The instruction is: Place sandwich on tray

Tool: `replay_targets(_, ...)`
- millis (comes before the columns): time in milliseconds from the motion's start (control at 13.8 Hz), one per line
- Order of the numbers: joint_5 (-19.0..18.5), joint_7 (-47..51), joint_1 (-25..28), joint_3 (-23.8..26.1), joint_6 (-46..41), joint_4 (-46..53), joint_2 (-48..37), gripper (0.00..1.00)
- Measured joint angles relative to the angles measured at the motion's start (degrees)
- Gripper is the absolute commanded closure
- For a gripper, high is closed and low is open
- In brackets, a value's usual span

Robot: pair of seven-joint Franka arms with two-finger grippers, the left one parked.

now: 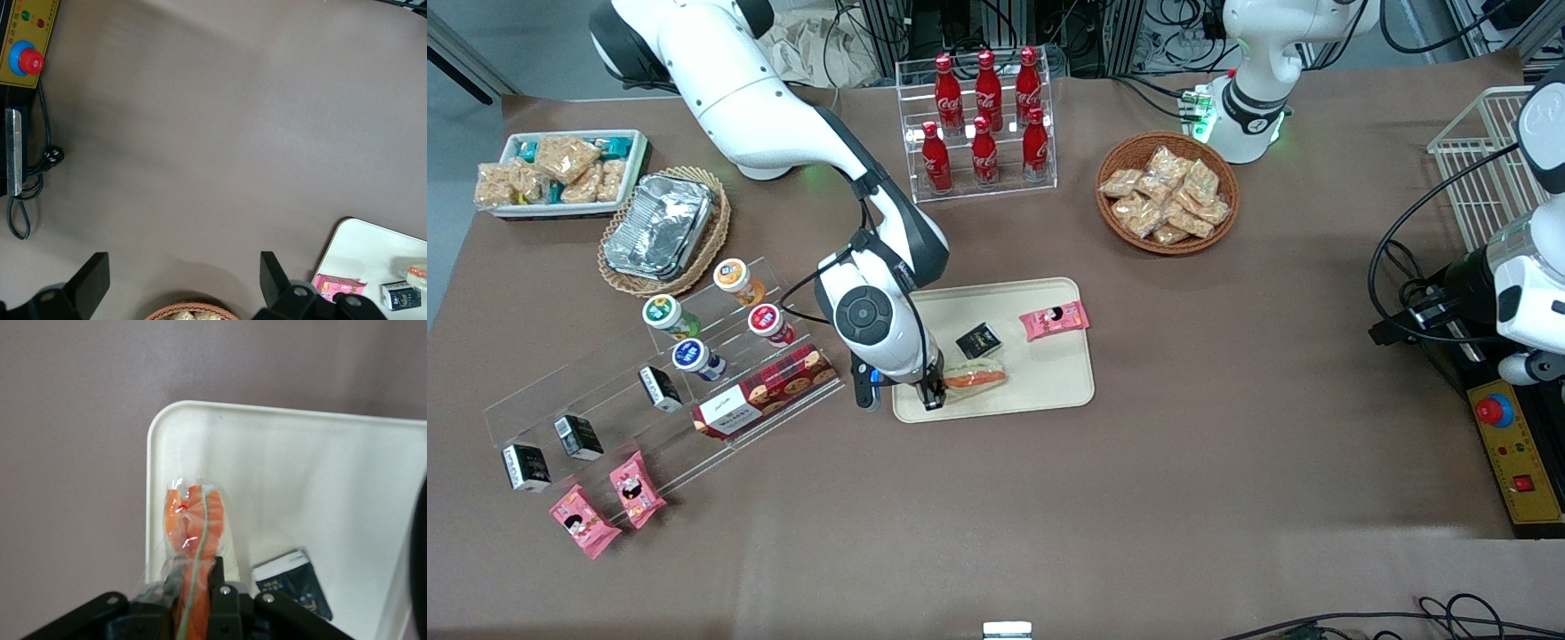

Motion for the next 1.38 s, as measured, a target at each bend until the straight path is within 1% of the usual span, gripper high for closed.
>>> replay_targets(362,-0.01,5.18,2.64,-0.11,3.37,0.04,1.77,1.00)
replay_targets(507,-0.01,5.74,3.32,-0.14,4.00,0.04,2.47,0.11)
replay_targets(580,-0.02,5.78,3.41,-0.16,4.33,0.06,2.67,0.00)
replay_targets(652,-0.52,5.78,3.41,-0.20,4.43,0.11,2.73,0.00)
replay_targets(870,-5.40,5.81,3.40,-0.34,4.45,0.47,2.73,0.00)
replay_targets(942,-6.04,5.81,3.40,-0.39,4.45,0.64,2.69,0.00)
replay_targets(1159,-6.23,5.47,3.24,-0.79,3.41,1.42,2.09,0.00)
replay_targets(1377,-6.25,3.78,3.12,-0.89,-0.07,2.34,-0.59,0.00)
